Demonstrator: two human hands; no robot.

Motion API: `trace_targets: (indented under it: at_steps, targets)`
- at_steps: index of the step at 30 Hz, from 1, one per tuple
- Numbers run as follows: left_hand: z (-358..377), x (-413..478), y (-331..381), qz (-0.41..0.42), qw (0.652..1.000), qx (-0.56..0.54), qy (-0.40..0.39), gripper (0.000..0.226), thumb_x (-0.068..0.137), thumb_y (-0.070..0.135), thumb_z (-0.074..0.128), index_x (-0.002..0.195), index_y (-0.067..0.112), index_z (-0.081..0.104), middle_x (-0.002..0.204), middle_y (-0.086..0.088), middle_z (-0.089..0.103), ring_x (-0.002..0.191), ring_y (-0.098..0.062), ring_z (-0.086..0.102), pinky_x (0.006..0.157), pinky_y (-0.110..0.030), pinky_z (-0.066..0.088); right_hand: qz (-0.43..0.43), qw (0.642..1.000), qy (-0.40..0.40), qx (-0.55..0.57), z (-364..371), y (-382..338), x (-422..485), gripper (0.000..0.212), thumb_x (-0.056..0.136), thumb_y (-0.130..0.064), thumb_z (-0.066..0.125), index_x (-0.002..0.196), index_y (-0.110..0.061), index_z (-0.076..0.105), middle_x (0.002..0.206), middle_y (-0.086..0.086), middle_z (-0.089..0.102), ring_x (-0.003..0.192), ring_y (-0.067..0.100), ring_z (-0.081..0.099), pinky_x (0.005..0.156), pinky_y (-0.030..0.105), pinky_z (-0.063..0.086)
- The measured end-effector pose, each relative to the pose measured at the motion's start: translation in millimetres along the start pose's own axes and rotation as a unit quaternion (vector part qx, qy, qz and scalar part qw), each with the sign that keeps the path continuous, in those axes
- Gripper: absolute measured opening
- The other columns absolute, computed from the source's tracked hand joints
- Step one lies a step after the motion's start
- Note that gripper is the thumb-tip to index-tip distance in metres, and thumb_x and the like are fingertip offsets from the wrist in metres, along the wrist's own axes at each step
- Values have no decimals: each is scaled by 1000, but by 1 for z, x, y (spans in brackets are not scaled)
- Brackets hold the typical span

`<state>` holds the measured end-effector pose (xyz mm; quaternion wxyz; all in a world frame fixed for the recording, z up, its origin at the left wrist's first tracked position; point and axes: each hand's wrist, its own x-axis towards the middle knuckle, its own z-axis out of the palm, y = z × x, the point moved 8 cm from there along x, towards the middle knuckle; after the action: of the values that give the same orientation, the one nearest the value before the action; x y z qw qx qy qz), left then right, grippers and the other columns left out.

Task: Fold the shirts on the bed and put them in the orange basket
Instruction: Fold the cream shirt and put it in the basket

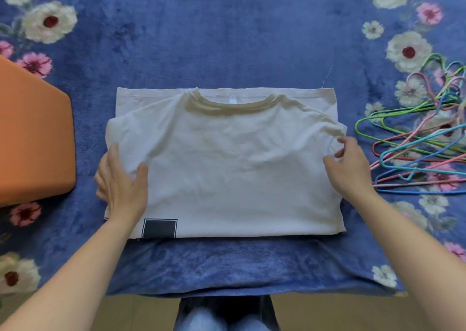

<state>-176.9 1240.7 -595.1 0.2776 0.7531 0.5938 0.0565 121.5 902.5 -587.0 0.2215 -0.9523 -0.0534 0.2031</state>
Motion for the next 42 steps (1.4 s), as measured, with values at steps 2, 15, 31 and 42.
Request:
trace_targets:
  at_steps: [2,15,31,42]
  targets:
    - [19,17,-5,-21,996,70,-50,59,98,38,41,150,34,13,157,-8,10,141,-27,9,110,-53,8,-40,998,-34,-44,12,-17,16,56,89,-13,50,142,-17,34,122,19,47,109,36,48,90,40,37]
    - [77,57,125,188,977,14,-103,67,92,33,58,148,19,24,78,-2,58,78,-24,56,73,-36,40,-36,996,-76,-29,43,-65,93,49,92,-33,50,139,-23,39,111,13,62,103,33,57,82,36,44]
    - [137,19,147,339,933,86,-88,59,93,45,29,147,24,30,156,-7,21,144,-24,14,114,-37,6,-361,930,14,-62,89,-116,48,48,89,-28,41,127,-2,55,128,17,58,119,32,55,98,36,33]
    - [171,-56,140,323,932,128,-105,62,97,46,17,151,15,17,158,-15,7,146,-25,0,115,-37,-7,-328,896,43,-298,30,-37,103,55,87,-37,38,138,-16,43,142,14,47,129,26,32,101,44,21]
